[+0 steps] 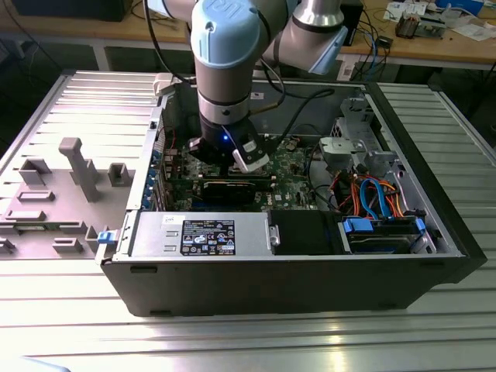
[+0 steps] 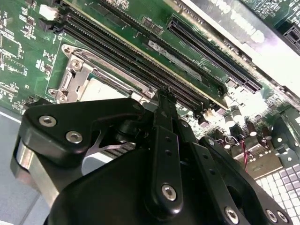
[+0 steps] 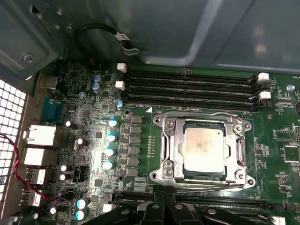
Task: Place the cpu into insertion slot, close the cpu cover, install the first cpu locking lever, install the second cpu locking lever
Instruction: 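Install the second cpu locking lever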
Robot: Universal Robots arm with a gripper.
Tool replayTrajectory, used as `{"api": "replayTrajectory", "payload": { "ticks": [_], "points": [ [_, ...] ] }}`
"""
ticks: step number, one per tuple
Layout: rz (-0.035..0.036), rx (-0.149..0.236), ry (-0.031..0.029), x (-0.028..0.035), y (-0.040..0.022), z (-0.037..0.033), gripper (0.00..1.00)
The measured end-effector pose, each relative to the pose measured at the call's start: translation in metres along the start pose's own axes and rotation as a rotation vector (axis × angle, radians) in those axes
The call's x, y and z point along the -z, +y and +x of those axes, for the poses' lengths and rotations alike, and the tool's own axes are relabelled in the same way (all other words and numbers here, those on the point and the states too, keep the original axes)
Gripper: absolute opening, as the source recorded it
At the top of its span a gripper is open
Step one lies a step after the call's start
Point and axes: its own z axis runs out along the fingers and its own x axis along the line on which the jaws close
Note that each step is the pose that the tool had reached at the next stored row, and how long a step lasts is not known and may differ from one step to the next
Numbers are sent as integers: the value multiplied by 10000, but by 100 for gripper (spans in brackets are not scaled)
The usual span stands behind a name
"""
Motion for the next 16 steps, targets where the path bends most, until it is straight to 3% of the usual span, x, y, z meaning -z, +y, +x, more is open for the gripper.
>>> {"api": "replayTrajectory", "payload": {
  "ticks": [3,4,6,7,12,16],
  "points": [
    [-114,-2,-8,-19,-34,9,11],
    [-186,-3,-13,-24,-39,11,11],
    [-422,-4,-28,-30,-44,29,11],
    [-469,-6,-32,-37,-47,35,11],
    [-631,-14,-44,-80,-63,44,11],
    [-672,-13,-47,-89,-64,58,11]
  ]
}}
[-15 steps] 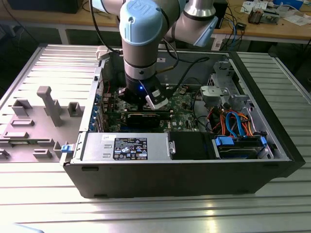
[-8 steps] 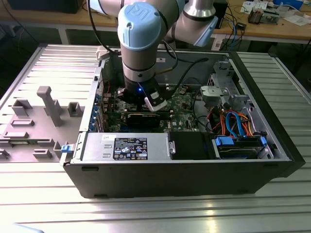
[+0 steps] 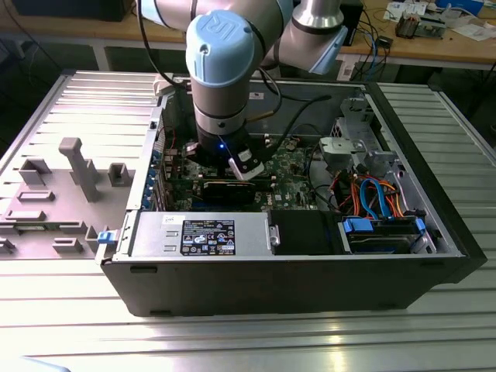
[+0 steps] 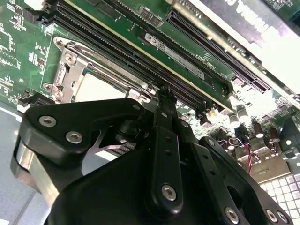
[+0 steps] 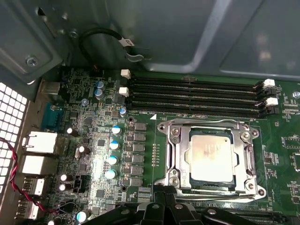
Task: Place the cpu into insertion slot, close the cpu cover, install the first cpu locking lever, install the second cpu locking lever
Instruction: 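Install the second cpu locking lever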
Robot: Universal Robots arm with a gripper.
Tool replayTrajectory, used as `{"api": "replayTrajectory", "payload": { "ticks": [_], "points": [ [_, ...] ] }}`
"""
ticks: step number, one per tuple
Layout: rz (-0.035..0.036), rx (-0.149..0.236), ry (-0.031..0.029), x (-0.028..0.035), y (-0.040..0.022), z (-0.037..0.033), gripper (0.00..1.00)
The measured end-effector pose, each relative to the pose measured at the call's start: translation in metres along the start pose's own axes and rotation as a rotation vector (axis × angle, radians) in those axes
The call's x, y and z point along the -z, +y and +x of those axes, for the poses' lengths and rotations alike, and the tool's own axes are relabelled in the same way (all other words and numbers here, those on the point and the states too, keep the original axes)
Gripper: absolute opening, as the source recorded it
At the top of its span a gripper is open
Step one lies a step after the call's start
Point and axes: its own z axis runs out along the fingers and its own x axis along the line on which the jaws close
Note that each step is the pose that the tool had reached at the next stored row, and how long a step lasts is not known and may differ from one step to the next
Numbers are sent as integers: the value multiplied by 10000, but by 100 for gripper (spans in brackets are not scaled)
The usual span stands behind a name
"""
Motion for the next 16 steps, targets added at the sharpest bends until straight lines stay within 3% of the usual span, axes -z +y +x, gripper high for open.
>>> {"api": "replayTrajectory", "payload": {
  "ticks": [8,10,11,13,16],
  "points": [
    [-175,-4,-12,-52,3,5,11],
    [-258,-3,-16,-75,1,5,11],
    [-266,-2,-20,-81,8,9,11],
    [-140,-1,-9,-81,11,12,11],
    [-136,-1,-12,-51,21,17,11]
  ]
}}
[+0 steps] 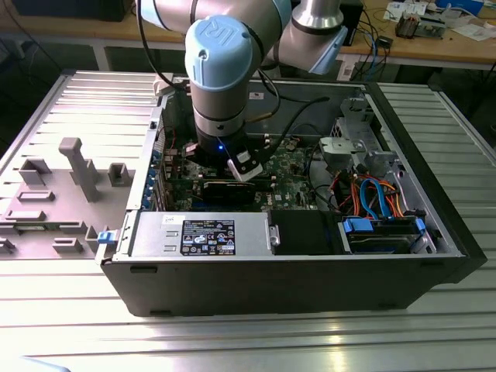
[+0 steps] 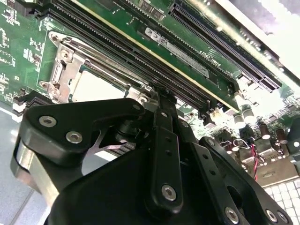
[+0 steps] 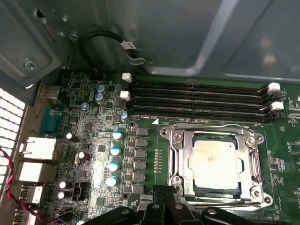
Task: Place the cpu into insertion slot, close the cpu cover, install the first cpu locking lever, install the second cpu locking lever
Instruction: 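Install the second cpu locking lever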
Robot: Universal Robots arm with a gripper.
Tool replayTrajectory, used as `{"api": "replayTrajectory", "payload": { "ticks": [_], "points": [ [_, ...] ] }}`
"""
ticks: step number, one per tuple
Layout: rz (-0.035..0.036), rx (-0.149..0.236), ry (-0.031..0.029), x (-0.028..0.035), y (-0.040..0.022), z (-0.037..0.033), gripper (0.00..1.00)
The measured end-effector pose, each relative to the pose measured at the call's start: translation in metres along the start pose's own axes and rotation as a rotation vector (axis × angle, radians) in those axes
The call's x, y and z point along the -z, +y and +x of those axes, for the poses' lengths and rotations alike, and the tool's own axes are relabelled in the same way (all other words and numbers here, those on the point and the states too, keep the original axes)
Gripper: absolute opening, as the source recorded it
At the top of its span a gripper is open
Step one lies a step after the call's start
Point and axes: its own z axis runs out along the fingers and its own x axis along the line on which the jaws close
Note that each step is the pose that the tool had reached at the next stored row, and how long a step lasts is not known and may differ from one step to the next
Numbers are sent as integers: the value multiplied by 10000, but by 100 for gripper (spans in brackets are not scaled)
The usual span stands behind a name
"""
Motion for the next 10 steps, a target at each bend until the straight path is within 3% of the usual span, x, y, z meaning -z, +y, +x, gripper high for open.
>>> {"api": "replayTrajectory", "payload": {
  "ticks": [5,10],
  "points": [
    [5,-1,2,86,26,0,11],
    [2,-4,3,86,26,0,11]
  ]
}}
